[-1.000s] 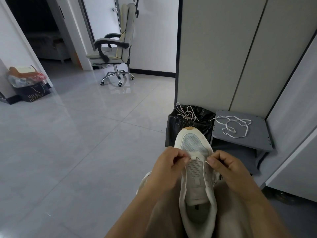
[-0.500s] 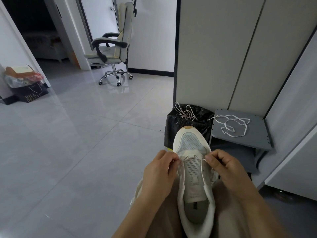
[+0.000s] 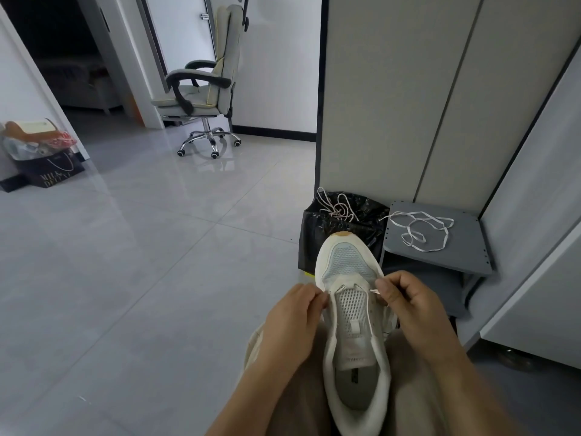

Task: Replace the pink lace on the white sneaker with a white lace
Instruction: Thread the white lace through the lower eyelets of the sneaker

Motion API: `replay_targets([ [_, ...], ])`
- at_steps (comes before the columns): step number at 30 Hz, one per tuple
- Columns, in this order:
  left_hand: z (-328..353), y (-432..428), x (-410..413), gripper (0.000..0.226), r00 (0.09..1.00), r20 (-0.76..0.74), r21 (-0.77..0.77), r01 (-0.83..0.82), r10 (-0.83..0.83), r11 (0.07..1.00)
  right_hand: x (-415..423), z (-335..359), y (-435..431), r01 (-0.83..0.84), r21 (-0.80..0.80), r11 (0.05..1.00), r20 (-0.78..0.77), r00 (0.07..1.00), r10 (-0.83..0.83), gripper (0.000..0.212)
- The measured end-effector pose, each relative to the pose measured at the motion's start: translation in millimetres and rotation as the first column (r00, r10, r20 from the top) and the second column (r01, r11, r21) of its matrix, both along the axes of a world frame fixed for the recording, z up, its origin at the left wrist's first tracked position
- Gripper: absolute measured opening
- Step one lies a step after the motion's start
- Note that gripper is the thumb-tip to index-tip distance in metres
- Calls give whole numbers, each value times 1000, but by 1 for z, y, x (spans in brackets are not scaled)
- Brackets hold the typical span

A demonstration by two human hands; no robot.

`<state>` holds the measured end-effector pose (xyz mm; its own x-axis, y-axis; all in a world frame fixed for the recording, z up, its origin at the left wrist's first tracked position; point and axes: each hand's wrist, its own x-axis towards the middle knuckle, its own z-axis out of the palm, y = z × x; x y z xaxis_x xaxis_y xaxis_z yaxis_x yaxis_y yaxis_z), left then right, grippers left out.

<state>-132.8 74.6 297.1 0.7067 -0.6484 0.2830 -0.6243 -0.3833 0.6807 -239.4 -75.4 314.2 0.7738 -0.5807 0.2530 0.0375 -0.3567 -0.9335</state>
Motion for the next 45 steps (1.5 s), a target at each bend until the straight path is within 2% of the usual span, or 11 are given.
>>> replay_targets([
  [4, -4, 9, -2, 7, 998, 33, -17, 51, -50, 999, 1, 3, -2, 73, 88, 994, 44, 996, -77, 16],
  [9, 9, 5, -13, 6, 996, 39, -266, -65, 78, 962, -2, 7, -2, 92, 194, 977, 128, 985, -118, 17],
  [15, 21, -31, -32, 23, 916, 399, -170, 104, -28, 980, -1, 41, 23, -63, 132, 989, 219, 975, 33, 22],
  [19, 25, -40, -21, 13, 989, 146, -330, 62, -14, 942, -8, 65, 18, -134, 138, 981, 205, 973, 104, 25],
  [22, 40, -35, -16, 4, 996, 78, -464, 7, 33, 886, -12, 72, 8, -120, 111, 987, 125, 986, 106, 20],
  [26, 58, -16, 14, 33, 967, -47, -621, -225, 250, 751, -7, 64, -13, -53, 72, 996, -46, 997, 57, 4],
  [29, 52, 7, 53, 39, 898, -210, -604, -430, 387, 671, -7, 55, -28, 9, 105, 994, -83, 997, 0, 5],
  [34, 19, 43, 95, 17, 743, -499, -477, -666, 447, 574, -9, 50, -42, 80, 214, 974, -46, 996, -71, 10],
  [38, 4, 51, 102, 12, 722, -556, -281, -629, 411, 725, -5, 54, -47, 69, 390, 918, 66, 993, -103, 56],
  [41, 2, 44, 95, 12, 784, -500, -51, -450, 367, 892, 6, 60, -46, 17, 452, 892, 125, 989, -82, 29],
  [45, 35, 6, 57, 41, 947, -320, -111, -76, 37, 991, 30, 71, -16, -139, 364, 921, 40, 990, 134, 22],
])
